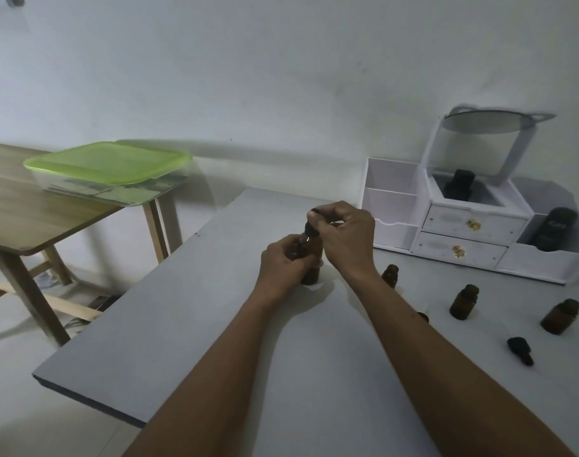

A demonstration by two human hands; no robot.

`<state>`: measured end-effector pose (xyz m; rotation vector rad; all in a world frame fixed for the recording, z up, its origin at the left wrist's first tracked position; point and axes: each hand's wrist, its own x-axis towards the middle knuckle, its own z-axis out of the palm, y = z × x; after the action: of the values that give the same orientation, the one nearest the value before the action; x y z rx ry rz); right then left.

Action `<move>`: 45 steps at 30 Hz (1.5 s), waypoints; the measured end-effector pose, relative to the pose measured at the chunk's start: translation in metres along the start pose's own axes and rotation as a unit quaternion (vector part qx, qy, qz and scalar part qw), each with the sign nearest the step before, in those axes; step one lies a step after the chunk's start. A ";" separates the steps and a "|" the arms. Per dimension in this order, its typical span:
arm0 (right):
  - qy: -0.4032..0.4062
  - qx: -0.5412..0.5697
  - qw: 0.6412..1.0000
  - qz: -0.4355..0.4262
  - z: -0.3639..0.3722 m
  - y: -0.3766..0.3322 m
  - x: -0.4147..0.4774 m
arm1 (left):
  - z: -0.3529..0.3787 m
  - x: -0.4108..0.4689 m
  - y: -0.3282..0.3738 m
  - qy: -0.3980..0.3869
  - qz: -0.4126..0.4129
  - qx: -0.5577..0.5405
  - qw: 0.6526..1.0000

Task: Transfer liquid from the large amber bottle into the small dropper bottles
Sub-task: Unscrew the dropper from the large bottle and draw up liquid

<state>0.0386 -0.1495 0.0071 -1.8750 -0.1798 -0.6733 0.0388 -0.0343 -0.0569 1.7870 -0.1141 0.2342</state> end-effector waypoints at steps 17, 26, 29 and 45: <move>0.031 0.094 0.994 -0.044 -0.028 -0.045 0.019 | -0.006 -0.013 0.011 0.015 0.000 0.030 0.999; 0.067 0.188 0.980 -0.006 -0.106 -0.040 0.031 | -0.014 -0.070 0.024 0.141 -0.068 0.031 0.987; 0.077 0.192 0.978 0.007 -0.127 -0.027 0.034 | 0.006 -0.082 0.029 0.058 -0.046 0.042 0.996; 0.009 0.118 0.993 0.004 -0.152 0.016 0.034 | 0.107 -0.028 0.036 -0.045 -0.011 0.051 0.998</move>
<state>0.0180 -0.2988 0.0515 -1.6427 -0.2313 -0.6347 0.0142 -0.1479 -0.0511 1.9007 -0.1494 0.1469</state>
